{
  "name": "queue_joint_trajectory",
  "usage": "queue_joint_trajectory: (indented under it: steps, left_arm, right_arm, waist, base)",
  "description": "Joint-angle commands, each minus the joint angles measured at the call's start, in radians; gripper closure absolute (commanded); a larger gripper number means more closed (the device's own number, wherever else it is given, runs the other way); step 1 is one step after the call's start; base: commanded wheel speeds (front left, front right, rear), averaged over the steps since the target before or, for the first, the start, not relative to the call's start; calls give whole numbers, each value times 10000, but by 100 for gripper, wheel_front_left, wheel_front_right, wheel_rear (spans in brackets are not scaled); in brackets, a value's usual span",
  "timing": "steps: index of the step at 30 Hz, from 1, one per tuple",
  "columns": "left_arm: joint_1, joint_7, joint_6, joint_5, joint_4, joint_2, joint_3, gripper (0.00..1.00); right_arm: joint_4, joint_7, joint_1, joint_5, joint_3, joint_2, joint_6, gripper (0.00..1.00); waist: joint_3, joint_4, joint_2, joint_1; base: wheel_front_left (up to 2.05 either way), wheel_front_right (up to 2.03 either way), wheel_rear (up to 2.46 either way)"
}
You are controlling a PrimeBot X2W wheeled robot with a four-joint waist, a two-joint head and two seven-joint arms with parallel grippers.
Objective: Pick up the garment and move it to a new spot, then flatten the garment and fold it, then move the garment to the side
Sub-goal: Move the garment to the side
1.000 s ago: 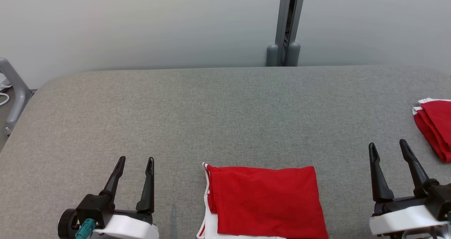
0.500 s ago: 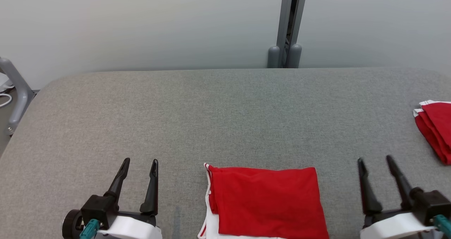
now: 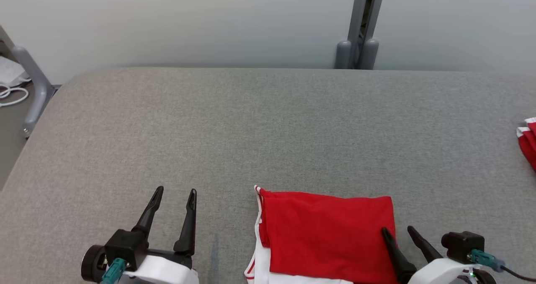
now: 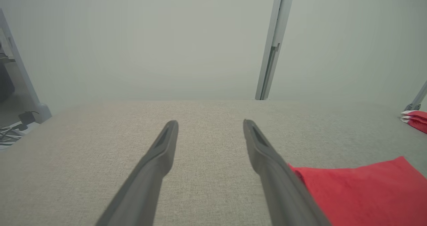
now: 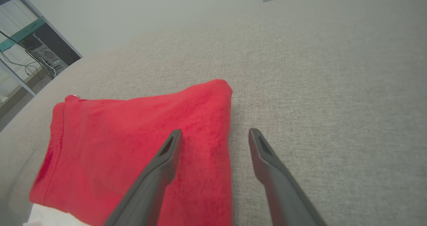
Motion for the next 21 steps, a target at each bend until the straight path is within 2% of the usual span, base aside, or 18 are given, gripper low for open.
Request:
queue_joint_trajectory:
  steps: [1, 10, 11, 12, 13, 21]
  left_arm:
    - [-220, -43, -66, 61, 30, 36, 6, 0]
    - [-412, -43, -100, 91, 161, 38, -57, 0]
    - [-411, -43, -99, 97, 167, 38, -47, 0]
    - [-411, -43, -79, 130, 174, 36, -33, 0]
    - [-419, -43, -67, 217, 165, 38, -33, 0]
    - [-446, -43, -67, 398, 44, 33, -102, 0]
  right_arm:
    - [224, 124, -218, 233, 141, -172, -6, 0]
    - [1614, 335, -988, 1440, 1030, -434, -6, 0]
    - [1706, 409, -1061, 1467, 1245, -482, -6, 30]
    - [1782, 359, -1128, 1394, 1453, -570, -6, 92]
    - [1872, 259, -1189, 1308, 1615, -654, -6, 100]
    - [2398, -502, -1758, 901, 1913, -1179, -10, 100]
  waist:
    - [134, 131, 0, 0]
    - [381, 469, 0, 0]
    - [396, 485, 0, 0]
    - [406, 492, 0, 0]
    - [415, 491, 0, 0]
    - [419, 318, 0, 0]
  base:
    - [0, 0, 0]
    - [0, 0, 0]
    - [0, 0, 0]
    - [0, 0, 0]
    - [0, 0, 0]
    - [0, 0, 0]
